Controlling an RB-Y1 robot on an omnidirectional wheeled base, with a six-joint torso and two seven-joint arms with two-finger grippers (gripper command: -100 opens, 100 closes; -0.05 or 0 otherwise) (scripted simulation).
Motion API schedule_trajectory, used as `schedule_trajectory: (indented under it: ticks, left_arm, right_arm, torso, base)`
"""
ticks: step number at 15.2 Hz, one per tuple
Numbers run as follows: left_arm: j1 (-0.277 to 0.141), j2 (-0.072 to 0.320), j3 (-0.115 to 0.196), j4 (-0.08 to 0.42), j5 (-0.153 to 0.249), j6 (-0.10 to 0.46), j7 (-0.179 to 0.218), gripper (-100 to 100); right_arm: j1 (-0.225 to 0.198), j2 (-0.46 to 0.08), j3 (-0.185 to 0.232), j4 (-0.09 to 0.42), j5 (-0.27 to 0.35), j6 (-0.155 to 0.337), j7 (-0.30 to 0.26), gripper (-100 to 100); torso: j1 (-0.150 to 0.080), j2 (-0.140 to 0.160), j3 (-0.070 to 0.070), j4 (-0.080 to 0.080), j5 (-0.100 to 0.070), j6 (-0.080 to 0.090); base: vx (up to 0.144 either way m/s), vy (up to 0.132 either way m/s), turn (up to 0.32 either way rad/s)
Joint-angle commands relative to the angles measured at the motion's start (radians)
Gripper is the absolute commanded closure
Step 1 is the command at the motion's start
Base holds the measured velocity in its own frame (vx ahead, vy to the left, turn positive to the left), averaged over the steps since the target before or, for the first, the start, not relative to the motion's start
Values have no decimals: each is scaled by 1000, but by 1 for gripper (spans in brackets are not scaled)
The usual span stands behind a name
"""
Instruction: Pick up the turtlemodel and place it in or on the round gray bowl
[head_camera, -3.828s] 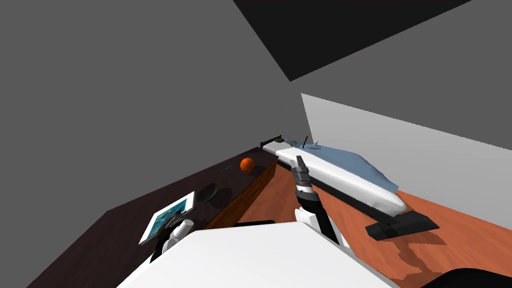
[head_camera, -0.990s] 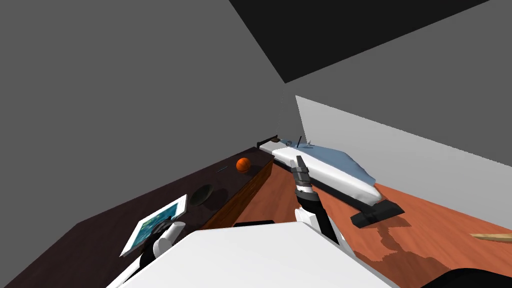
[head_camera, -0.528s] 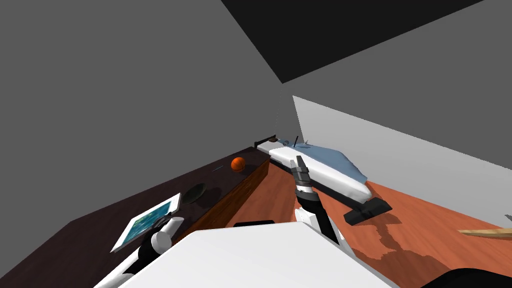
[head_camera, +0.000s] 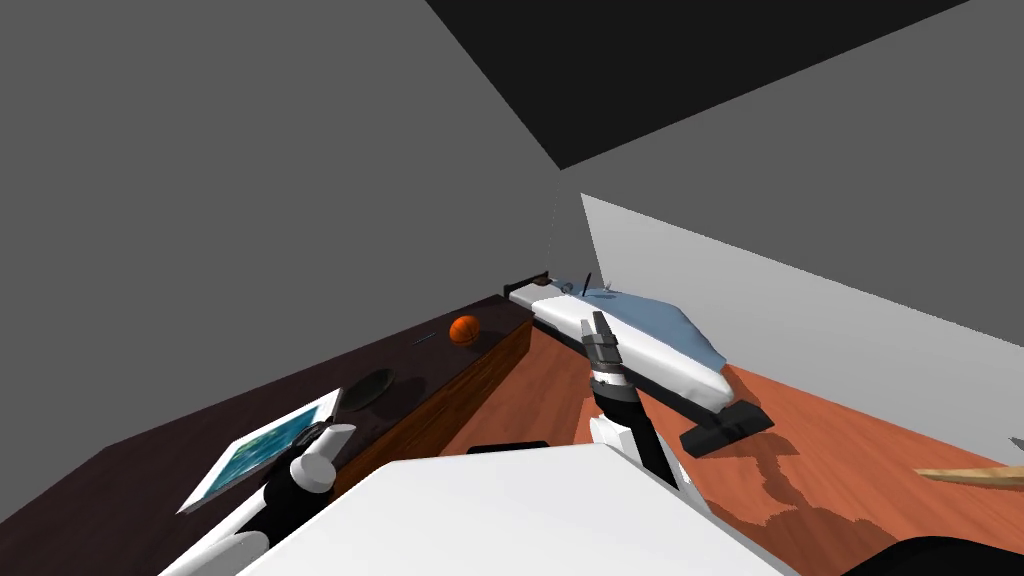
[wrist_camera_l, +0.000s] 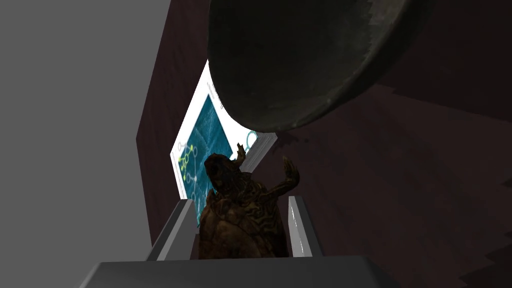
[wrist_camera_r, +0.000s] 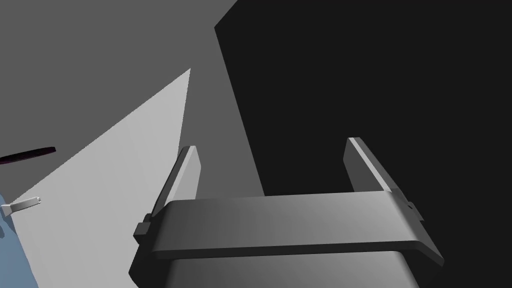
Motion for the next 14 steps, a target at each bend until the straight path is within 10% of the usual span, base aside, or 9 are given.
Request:
schedule_trajectory:
  ticks: [1,14]
  left_arm:
    - [-18,36,-7,42,0,4,-4,100]
    - [-43,113,51,25,-5,92,-62,100]
  right_arm:
    - [0,0,0,0,0,0,0,0]
    - [0,0,0,0,0,0,0,0]
  torso:
    - [0,0,0,0,0,0]
    - [16,4,2,0,2,-1]
  base:
    - [90,-210,37]
    - [50,-79,14]
